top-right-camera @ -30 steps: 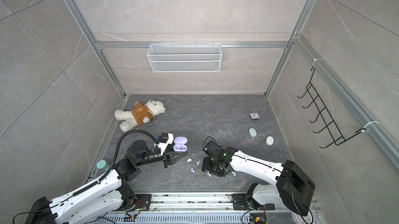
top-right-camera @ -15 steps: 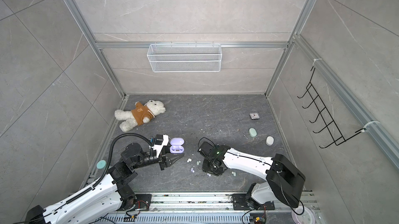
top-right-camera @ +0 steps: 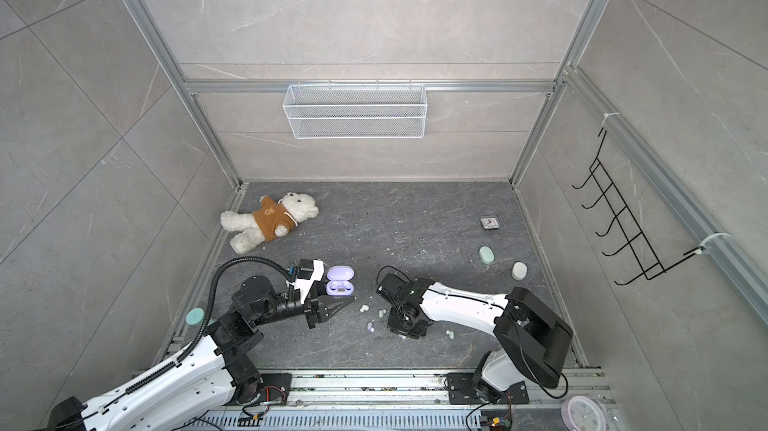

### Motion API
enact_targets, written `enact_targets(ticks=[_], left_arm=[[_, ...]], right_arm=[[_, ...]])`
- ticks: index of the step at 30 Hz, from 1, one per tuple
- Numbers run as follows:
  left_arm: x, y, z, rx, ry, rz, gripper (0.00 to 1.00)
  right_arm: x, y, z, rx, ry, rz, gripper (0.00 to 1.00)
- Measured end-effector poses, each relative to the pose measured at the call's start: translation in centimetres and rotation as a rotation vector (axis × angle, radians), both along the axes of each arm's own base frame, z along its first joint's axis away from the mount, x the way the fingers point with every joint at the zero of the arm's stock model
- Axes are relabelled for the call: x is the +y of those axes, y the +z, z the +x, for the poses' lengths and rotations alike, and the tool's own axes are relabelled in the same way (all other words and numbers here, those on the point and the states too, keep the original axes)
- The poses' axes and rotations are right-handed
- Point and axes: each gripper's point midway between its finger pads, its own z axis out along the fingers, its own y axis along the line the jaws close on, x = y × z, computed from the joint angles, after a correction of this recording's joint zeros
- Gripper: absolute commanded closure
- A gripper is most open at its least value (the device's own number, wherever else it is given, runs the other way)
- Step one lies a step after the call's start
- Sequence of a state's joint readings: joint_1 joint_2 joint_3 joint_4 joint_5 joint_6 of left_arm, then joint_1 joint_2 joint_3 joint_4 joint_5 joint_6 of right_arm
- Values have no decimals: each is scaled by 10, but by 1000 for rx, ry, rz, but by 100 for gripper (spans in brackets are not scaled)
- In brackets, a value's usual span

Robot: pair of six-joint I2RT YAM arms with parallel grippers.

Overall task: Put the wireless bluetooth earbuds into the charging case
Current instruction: 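Close the right gripper on the lavender earbud on the table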

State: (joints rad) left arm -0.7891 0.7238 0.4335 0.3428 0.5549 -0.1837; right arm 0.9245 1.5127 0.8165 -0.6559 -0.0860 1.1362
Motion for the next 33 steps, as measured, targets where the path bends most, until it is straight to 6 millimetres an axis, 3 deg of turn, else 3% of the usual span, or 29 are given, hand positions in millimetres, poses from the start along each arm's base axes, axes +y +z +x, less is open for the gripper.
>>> enact_targets(ticks=[6, 33], left_arm=[[1, 2, -1, -5, 0, -5, 72], [1, -2, -1, 8, 1, 8, 72]], right_arm=[[9, 4, 5, -6, 23, 13, 70], [4, -5, -4, 54, 88, -32, 73]])
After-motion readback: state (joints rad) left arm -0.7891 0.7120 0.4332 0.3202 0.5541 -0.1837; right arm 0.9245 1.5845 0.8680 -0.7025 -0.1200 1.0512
